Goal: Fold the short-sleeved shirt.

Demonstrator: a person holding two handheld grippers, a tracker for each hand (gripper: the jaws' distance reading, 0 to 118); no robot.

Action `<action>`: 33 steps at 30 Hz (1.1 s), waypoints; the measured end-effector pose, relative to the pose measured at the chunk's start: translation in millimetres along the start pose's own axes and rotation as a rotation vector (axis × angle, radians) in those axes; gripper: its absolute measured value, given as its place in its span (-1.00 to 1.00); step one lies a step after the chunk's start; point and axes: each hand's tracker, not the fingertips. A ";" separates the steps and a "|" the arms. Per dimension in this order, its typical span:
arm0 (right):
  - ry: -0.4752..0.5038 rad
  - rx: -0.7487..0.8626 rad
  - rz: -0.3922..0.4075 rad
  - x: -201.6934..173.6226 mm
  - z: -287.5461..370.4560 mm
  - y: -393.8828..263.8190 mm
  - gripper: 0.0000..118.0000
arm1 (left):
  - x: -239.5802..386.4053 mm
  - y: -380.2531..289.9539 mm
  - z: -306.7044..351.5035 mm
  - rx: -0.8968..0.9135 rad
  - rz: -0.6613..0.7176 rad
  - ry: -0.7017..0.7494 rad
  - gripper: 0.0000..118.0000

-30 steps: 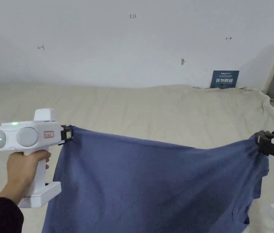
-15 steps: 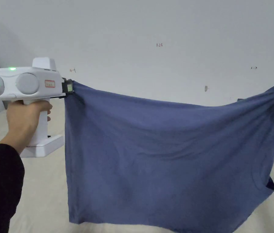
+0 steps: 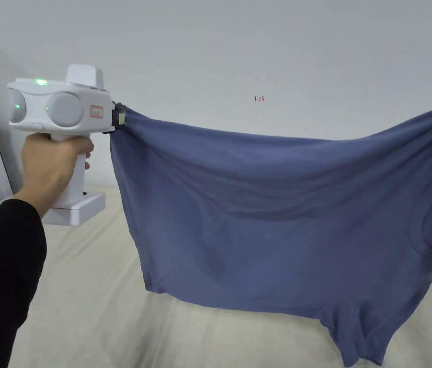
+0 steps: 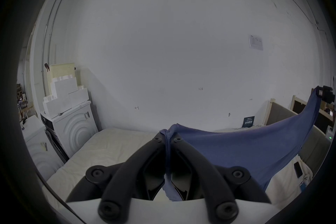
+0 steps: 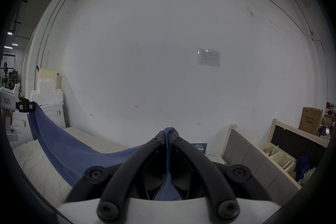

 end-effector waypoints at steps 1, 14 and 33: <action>-0.004 -0.012 0.004 0.3 -5.5 -9.8 -0.98 | 2.2 -6.9 -7.1 -0.007 -0.008 0.001 -0.99; -0.040 -0.224 -0.011 -6.5 -50.2 -164.0 -0.98 | 36.9 -152.1 -83.2 -0.190 -0.015 0.001 -0.99; -0.009 -0.484 -0.152 -13.7 120.6 -333.3 -0.98 | 4.5 -358.4 41.2 -0.461 0.134 -0.029 -0.99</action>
